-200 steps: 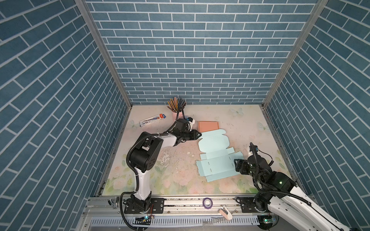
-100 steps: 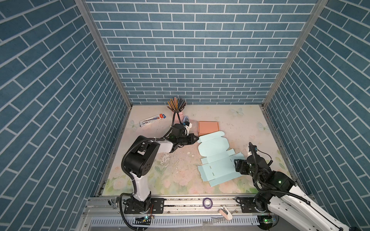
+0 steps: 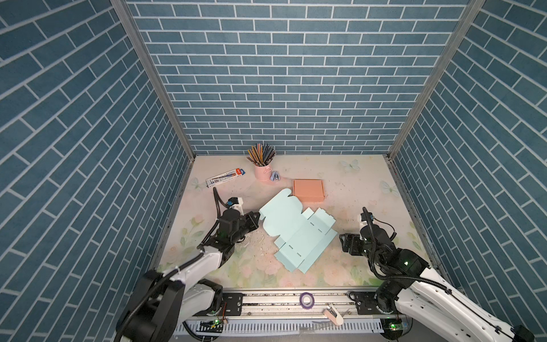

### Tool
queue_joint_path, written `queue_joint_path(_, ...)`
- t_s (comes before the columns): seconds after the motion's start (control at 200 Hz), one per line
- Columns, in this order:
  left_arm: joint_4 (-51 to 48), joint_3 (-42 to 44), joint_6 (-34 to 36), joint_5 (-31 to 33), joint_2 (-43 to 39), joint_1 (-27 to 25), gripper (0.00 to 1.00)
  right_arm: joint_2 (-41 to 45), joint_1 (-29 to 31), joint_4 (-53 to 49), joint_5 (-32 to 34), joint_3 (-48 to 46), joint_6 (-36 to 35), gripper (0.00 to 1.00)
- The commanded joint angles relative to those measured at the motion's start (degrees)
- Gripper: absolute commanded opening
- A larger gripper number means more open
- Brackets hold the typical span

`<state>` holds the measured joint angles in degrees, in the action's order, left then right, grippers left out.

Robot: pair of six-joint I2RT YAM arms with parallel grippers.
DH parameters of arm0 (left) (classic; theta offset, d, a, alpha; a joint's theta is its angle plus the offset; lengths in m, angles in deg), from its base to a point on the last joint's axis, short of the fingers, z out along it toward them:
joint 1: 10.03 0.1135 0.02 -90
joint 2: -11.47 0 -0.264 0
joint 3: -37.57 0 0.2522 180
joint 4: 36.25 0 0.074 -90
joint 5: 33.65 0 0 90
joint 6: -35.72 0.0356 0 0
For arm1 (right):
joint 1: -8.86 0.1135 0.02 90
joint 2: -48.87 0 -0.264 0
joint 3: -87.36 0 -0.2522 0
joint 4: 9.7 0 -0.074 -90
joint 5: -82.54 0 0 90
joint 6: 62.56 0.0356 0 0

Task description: Fold the paper box

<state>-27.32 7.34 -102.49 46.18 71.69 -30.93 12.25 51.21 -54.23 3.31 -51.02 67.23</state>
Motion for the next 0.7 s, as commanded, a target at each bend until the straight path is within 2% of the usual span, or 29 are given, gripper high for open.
queue_joint_path(0.0,-8.9,1.8,-3.4,11.3,-6.9,0.1,0.00,-1.5,-0.2,7.7,-6.8,-3.0,5.2,0.85)
queue_joint_path(0.185,-16.8,3.6,-2.2,12.5,-13.1,-1.0,0.02,-7.0,-0.2,23.9,-15.0,-9.7,13.3,0.86)
queue_joint_path(0.315,-17.1,6.1,-2.5,12.7,-13.4,-3.3,0.06,-13.8,-0.1,34.2,-18.5,-12.3,17.0,0.86)
queue_joint_path(0.55,-18.7,8.3,-4.0,14.5,-16.3,-11.4,0.23,-23.7,-0.2,38.9,-19.5,-9.9,16.6,0.85)
queue_joint_path(0.695,-22.9,8.8,-4.4,16.0,-20.1,-16.7,0.25,-27.7,-0.2,40.4,-18.0,-9.5,16.7,0.85)
